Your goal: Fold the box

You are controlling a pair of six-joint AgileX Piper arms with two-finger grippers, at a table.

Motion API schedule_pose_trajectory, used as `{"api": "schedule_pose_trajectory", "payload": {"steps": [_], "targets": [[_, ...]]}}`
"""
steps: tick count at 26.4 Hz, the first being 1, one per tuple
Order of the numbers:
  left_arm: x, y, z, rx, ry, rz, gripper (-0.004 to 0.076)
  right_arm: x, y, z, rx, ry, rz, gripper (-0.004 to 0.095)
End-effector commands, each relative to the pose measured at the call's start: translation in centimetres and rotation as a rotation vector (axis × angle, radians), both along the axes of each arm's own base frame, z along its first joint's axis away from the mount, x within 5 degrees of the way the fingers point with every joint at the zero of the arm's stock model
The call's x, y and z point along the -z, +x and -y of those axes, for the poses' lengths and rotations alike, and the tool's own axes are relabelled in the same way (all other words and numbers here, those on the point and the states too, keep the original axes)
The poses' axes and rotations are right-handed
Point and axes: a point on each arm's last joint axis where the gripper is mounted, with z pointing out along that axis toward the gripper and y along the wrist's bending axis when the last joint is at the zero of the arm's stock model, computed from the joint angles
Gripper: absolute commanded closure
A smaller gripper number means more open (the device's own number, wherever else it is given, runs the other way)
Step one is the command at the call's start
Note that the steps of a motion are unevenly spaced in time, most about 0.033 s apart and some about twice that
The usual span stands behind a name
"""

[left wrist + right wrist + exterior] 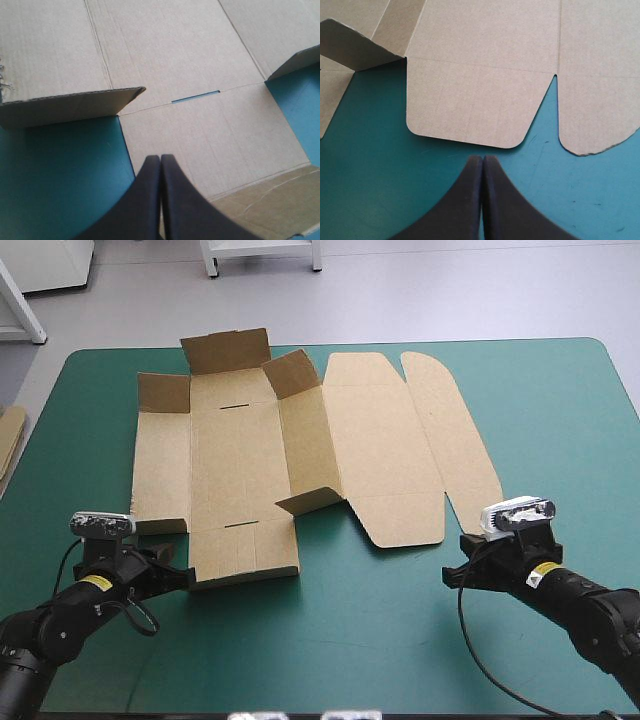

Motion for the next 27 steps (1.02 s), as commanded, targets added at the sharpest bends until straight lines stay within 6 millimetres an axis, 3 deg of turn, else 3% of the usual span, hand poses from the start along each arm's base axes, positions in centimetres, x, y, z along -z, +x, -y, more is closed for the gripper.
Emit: {"api": "schedule_pose_trajectory", "payload": {"steps": [1,17,22,27], "targets": [[-1.3,0.5,0.0,-0.02,-0.023,0.076,0.0732,-1.4,0.3,0.1,0.018,0.034,0.078,0.0927],[-1.4,0.6,0.2,-0.036,-0.085,0.067,0.0732,-1.4,0.3,0.0,0.019,0.036,0.077,0.0927],[-3.0,2.2,0.5,-0.014,-0.076,0.036,0.0732,-1.5,0.3,0.0,0.019,0.036,0.079,0.0927],[-5.0,5.2,1.0,0.018,-0.075,-0.018,0.0732,-1.5,0.3,0.0,0.021,0.045,0.076,0.0927]]}}
